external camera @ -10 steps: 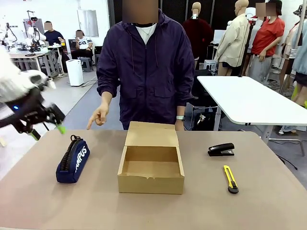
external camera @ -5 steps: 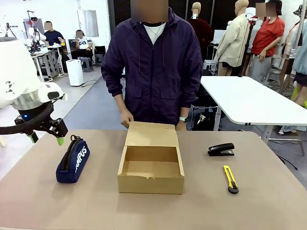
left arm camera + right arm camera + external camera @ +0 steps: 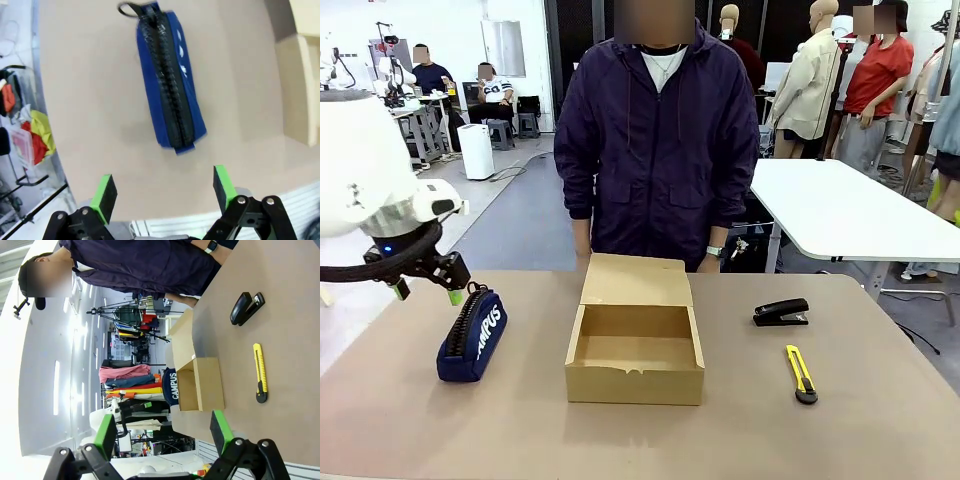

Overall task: Pack the items into the box.
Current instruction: Pick up the item indicated by the person and place it inside the Mailer Box.

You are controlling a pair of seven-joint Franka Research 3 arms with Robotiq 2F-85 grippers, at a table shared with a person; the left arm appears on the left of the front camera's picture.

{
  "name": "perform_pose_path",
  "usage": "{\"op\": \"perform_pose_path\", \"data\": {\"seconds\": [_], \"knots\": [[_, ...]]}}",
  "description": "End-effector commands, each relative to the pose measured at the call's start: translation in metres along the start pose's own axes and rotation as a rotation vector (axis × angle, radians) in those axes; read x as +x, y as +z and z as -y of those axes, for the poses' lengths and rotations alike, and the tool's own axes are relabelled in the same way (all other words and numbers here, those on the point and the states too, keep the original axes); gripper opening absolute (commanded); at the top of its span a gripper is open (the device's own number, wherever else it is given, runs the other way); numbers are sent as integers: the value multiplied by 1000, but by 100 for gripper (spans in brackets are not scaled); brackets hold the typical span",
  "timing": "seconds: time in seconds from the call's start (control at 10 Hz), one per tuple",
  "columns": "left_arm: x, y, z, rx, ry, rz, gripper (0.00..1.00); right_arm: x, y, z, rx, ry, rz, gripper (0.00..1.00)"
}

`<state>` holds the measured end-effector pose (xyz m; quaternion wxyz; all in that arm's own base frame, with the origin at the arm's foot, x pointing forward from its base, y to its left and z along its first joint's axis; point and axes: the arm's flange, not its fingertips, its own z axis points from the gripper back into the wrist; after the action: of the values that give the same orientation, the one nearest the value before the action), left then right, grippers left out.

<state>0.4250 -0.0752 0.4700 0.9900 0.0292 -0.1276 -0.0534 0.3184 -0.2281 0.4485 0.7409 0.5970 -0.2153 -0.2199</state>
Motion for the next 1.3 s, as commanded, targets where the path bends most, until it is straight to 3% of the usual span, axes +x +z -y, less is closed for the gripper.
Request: {"op": "perform_pose_path", "data": {"seconds": [0.0, 0.6, 1.1, 1.2], "knots": [[27, -44, 7, 94, 72, -5, 100, 2, 1, -2, -1, 22, -6, 100], [51, -152, 37, 116, 175, -15, 100, 2, 1, -2, -1, 22, -6, 100], [53, -156, 37, 93, 197, -38, 100, 2, 1, -2, -1, 22, -6, 100], [53, -155, 35, 103, 200, -41, 42, 2, 1, -2, -1, 22, -6, 100]]}}
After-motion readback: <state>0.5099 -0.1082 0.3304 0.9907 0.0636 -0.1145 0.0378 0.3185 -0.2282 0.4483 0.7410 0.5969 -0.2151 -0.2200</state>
